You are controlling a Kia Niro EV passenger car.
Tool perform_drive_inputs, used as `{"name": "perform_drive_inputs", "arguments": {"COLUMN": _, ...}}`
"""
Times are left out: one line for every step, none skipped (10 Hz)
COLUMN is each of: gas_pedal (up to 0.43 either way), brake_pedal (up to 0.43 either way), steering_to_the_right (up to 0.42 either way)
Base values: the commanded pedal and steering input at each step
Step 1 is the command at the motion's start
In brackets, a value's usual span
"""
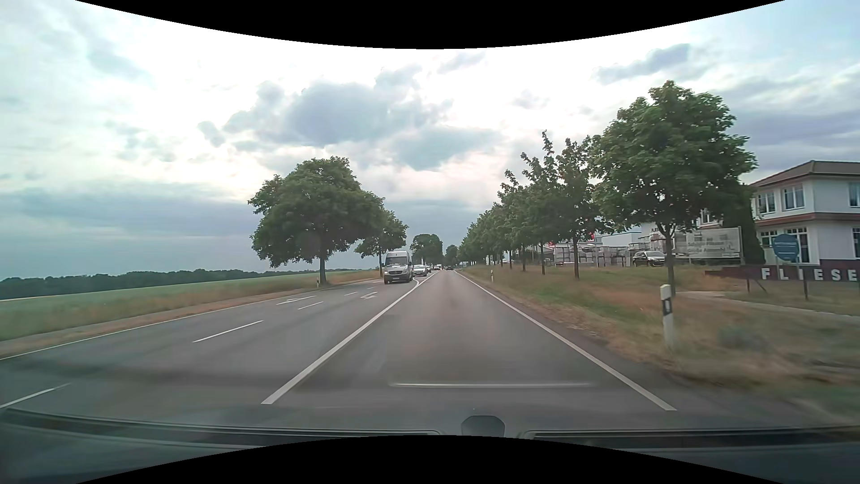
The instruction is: Follow the waypoints while adhering to traffic rules and regulations
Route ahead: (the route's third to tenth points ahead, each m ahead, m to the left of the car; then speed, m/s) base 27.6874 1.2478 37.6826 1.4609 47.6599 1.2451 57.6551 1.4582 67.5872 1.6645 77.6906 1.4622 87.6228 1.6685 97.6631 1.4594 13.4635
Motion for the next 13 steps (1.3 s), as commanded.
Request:
{"name": "perform_drive_inputs", "arguments": {"gas_pedal": 0.409, "brake_pedal": 0.0, "steering_to_the_right": -0.002}}
{"name": "perform_drive_inputs", "arguments": {"gas_pedal": 0.409, "brake_pedal": 0.0, "steering_to_the_right": -0.002}}
{"name": "perform_drive_inputs", "arguments": {"gas_pedal": 0.409, "brake_pedal": 0.0, "steering_to_the_right": -0.002}}
{"name": "perform_drive_inputs", "arguments": {"gas_pedal": 0.409, "brake_pedal": 0.0, "steering_to_the_right": -0.003}}
{"name": "perform_drive_inputs", "arguments": {"gas_pedal": 0.409, "brake_pedal": 0.0, "steering_to_the_right": -0.003}}
{"name": "perform_drive_inputs", "arguments": {"gas_pedal": 0.409, "brake_pedal": 0.0, "steering_to_the_right": -0.004}}
{"name": "perform_drive_inputs", "arguments": {"gas_pedal": 0.409, "brake_pedal": 0.0, "steering_to_the_right": -0.006}}
{"name": "perform_drive_inputs", "arguments": {"gas_pedal": 0.409, "brake_pedal": 0.0, "steering_to_the_right": -0.006}}
{"name": "perform_drive_inputs", "arguments": {"gas_pedal": 0.409, "brake_pedal": 0.0, "steering_to_the_right": -0.006}}
{"name": "perform_drive_inputs", "arguments": {"gas_pedal": 0.409, "brake_pedal": 0.0, "steering_to_the_right": -0.008}}
{"name": "perform_drive_inputs", "arguments": {"gas_pedal": 0.409, "brake_pedal": 0.0, "steering_to_the_right": -0.006}}
{"name": "perform_drive_inputs", "arguments": {"gas_pedal": 0.409, "brake_pedal": 0.0, "steering_to_the_right": -0.005}}
{"name": "perform_drive_inputs", "arguments": {"gas_pedal": 0.409, "brake_pedal": 0.0, "steering_to_the_right": -0.004}}
